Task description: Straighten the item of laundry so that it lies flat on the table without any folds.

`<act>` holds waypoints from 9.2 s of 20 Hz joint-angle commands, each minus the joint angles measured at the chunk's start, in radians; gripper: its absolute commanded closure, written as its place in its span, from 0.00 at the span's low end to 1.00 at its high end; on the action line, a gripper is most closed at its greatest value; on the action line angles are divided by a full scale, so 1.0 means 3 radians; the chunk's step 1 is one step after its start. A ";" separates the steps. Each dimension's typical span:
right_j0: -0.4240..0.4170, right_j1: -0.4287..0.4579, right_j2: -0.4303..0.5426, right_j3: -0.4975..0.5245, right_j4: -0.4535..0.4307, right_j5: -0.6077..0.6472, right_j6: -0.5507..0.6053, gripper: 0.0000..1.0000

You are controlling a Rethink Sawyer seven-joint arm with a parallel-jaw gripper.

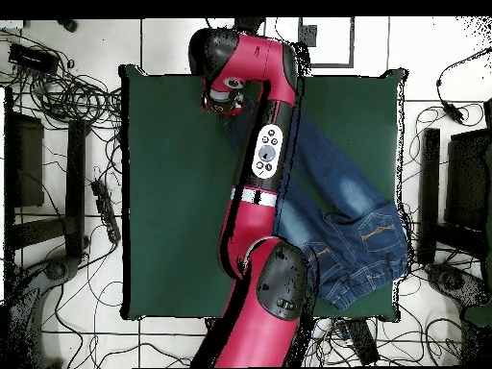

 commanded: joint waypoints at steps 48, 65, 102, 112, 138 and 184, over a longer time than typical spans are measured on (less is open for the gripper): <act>0.0324 0.0224 -0.0158 -0.0067 0.0306 0.0132 -0.0210 1.00; 0.0394 0.0146 -0.0701 0.0207 0.1121 0.0173 0.0175 1.00; 0.0583 -0.0022 -0.1603 0.0283 0.1912 -0.0020 0.0388 0.00; 0.0477 -0.0491 -0.1943 0.0554 0.2169 0.0126 0.0266 0.00; 0.0308 -0.0624 -0.2588 0.0503 0.2360 -0.0334 -0.0495 0.00; -0.0038 -0.0234 -0.2263 0.0100 0.1784 -0.0766 -0.1425 0.00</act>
